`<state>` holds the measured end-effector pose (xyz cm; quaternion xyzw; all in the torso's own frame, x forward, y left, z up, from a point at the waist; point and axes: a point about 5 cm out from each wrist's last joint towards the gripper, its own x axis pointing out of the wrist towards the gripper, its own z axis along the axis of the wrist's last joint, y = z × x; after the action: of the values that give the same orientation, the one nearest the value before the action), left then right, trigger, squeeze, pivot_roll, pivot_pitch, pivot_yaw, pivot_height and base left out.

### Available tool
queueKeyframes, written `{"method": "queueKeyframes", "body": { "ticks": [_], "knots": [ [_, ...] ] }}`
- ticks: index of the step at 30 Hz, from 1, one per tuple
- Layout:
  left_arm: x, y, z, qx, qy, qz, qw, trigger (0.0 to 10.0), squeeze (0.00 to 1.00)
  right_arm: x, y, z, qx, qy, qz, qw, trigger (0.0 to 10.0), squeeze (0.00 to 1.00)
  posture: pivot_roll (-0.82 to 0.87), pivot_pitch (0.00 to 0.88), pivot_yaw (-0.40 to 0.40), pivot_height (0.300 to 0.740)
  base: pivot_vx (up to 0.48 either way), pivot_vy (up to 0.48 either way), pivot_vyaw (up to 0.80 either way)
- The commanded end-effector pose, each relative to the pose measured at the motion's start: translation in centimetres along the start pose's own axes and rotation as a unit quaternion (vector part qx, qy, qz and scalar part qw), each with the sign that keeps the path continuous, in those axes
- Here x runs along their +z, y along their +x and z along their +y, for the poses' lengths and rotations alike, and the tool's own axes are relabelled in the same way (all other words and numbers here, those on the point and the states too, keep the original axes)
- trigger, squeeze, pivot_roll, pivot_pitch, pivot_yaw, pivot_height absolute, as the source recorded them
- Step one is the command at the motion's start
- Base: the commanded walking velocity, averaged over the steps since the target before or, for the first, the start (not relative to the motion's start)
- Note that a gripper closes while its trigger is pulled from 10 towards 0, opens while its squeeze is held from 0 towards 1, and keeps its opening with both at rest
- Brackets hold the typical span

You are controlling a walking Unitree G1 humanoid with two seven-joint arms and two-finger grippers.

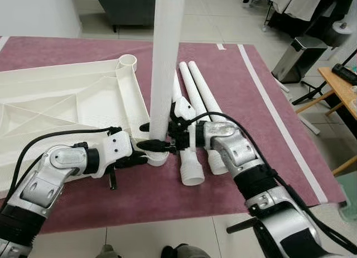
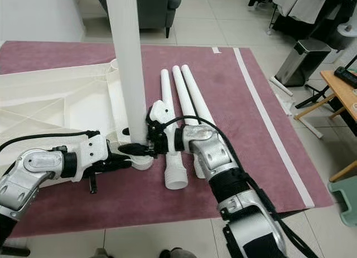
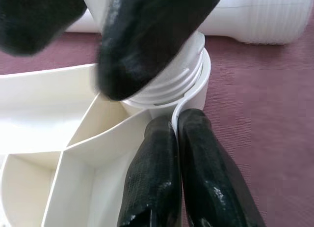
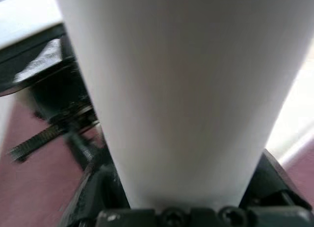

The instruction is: Building children table

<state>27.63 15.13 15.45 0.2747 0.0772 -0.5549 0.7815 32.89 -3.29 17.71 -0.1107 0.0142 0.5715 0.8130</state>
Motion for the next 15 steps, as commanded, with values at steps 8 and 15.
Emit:
{"method": "queueKeyframes", "body": {
  "ticks": [8,15],
  "knots": [
    [3.7,1.8,-0.4,-0.033,0.03,-0.095,0.995,0.0,0.0,-4.6,1.0,1.9,-0.298,0.139,0.116,0.937,0.0,0.0,0.13,0.133,-0.067,0.74,0.0,0.0,0.0],
    [3.7,1.8,-0.4,-0.035,0.029,-0.095,0.994,0.0,0.0,-4.0,1.8,2.9,-0.308,0.151,0.1,0.934,0.0,0.0,0.13,0.133,-0.065,0.74,0.0,0.0,0.0]
  ]
}}
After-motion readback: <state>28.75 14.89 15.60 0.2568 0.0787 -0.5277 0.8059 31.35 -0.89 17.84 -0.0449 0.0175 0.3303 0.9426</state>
